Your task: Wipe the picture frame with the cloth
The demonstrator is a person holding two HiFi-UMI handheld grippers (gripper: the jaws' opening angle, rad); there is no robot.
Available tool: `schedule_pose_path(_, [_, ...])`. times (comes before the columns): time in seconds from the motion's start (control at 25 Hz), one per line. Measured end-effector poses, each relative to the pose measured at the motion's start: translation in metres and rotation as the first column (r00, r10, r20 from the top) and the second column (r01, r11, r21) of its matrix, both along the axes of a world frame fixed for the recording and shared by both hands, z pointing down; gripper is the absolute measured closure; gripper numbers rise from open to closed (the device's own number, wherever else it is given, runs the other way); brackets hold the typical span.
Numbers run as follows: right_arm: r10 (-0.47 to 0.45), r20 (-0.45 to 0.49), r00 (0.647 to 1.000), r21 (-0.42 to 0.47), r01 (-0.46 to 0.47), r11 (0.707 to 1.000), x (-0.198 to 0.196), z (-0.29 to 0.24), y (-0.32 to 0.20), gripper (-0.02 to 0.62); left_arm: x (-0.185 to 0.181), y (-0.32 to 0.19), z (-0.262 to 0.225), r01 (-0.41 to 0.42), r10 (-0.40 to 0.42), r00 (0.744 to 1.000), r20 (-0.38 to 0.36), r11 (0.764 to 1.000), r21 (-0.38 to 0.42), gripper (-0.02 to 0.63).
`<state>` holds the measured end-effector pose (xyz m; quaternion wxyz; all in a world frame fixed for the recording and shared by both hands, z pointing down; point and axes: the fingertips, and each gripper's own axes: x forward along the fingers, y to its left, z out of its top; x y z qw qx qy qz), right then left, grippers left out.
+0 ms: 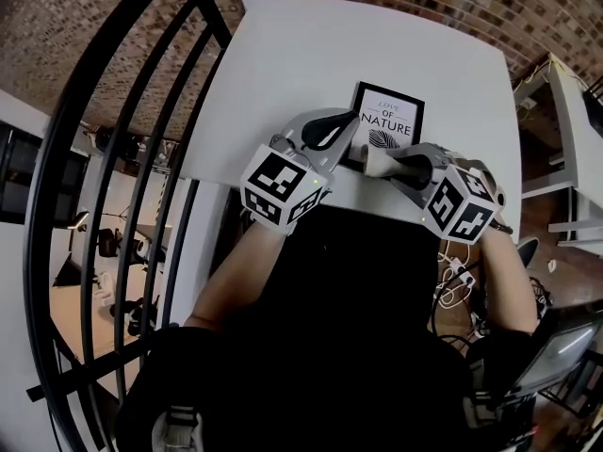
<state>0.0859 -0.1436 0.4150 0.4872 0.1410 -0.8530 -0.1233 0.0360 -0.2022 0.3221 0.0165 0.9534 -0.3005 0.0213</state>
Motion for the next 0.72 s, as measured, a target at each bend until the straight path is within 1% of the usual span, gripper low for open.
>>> schedule_pose_path(0.08, [0.006, 0.017, 1.000, -0.011, -0.005, 1.000, 0.000, -0.003, 0.006, 0.500, 0.001, 0.005, -0.002, 0.001, -0.001, 1.000, -0.001, 1.000, 0.006, 0.603])
schedule_pose_path(0.2, [0.037, 0.054, 0.998, 0.030, -0.039, 0.999, 0.002, -0.012, 0.009, 0.500, 0.000, 0.016, -0.002, 0.004, -0.004, 1.000, -0.011, 1.000, 0.010, 0.603])
schedule_pose_path(0.4, [0.099, 0.204, 0.974, 0.099, -0.122, 0.988, 0.005, -0.033, 0.013, 0.500, -0.002, 0.035, -0.003, 0.014, -0.013, 1.000, -0.028, 1.000, 0.020, 0.603])
schedule_pose_path(0.56, [0.137, 0.317, 0.938, 0.148, -0.192, 0.970, 0.009, -0.050, 0.025, 0.500, 0.001, 0.058, -0.002, 0.013, -0.013, 0.999, -0.031, 1.000, 0.022, 0.603])
schedule_pose_path(0.64, [0.151, 0.384, 0.911, 0.158, -0.226, 0.961, 0.011, -0.060, 0.033, 0.500, 0.005, 0.069, -0.002, 0.008, -0.008, 1.000, -0.029, 1.000, 0.027, 0.603])
schedule_pose_path(0.72, [0.164, 0.455, 0.875, 0.170, -0.267, 0.949, 0.015, -0.070, 0.039, 0.500, 0.009, 0.079, -0.004, 0.002, -0.001, 1.000, -0.025, 0.999, 0.036, 0.603])
